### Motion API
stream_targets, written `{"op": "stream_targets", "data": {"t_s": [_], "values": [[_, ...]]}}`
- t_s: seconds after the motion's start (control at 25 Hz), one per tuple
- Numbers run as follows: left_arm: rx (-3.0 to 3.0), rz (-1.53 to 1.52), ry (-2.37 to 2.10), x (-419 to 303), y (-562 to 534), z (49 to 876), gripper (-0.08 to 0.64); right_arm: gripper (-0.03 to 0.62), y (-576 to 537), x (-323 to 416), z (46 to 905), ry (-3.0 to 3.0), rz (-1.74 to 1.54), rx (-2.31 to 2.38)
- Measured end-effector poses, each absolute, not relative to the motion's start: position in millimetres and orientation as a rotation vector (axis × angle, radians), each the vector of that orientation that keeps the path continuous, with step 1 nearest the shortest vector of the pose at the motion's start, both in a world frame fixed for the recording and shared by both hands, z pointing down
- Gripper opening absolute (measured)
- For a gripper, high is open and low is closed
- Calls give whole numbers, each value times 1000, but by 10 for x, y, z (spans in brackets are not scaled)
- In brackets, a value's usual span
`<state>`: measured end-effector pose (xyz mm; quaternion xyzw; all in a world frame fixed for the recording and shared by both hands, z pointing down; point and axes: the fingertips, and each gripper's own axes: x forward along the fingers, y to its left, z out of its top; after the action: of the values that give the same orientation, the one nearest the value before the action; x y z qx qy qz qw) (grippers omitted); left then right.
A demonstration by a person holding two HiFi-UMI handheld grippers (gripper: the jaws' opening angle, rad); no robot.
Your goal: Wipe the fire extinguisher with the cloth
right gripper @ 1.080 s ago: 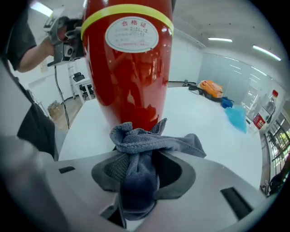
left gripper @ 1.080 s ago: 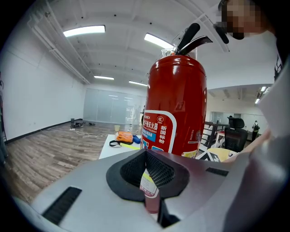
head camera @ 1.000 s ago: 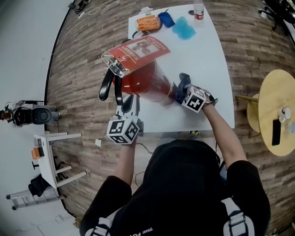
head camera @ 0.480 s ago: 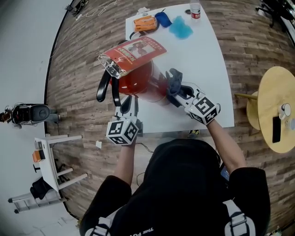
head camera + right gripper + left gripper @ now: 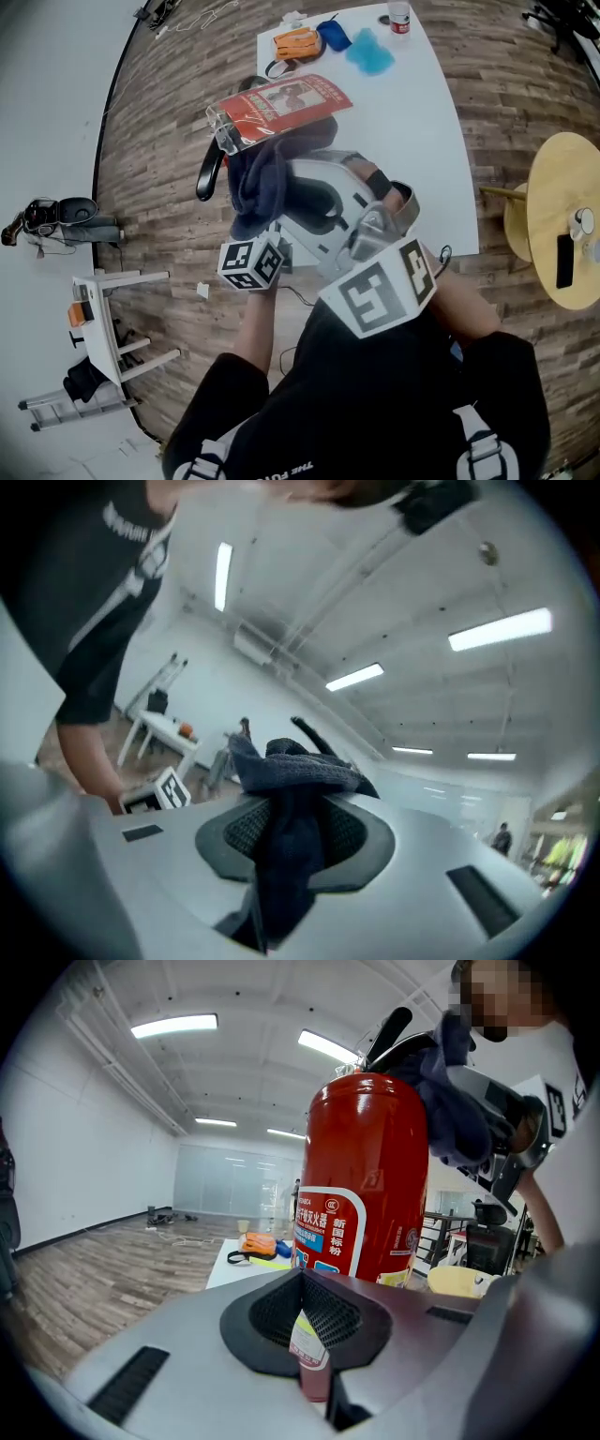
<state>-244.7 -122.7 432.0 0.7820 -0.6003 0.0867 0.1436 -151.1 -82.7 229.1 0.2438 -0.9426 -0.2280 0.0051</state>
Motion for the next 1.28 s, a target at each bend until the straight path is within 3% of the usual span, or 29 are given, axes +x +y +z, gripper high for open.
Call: {"op": "stream_targets", "data": {"t_s": [0.08, 0.24, 0.44, 0.76, 0.92, 1.28], "values": [[2249, 247, -1727, -2404, -1216, 4351, 22, 106, -836, -1593, 2350, -2835, -821, 786], [2262, 251, -1715, -2322, -1178, 4399, 23, 106, -1083, -1307, 2343, -2926, -677, 882], [2266, 249, -1705, -2404, -1184, 4363, 23, 106, -1717, -1076, 2487, -3158, -41, 888], [2266, 275, -1709, -2410, -1176, 4375, 23, 106, -2277, -1439, 2304, -3211, -78, 638], [2264, 281, -1706, -2404, -1179, 4373, 23, 105, -2541, -1665, 2389, -3227, 161, 499], [2266, 293, -1697, -2405, -1191, 4366, 22, 101, -2498, -1607, 4027, -2941, 633, 336]]}}
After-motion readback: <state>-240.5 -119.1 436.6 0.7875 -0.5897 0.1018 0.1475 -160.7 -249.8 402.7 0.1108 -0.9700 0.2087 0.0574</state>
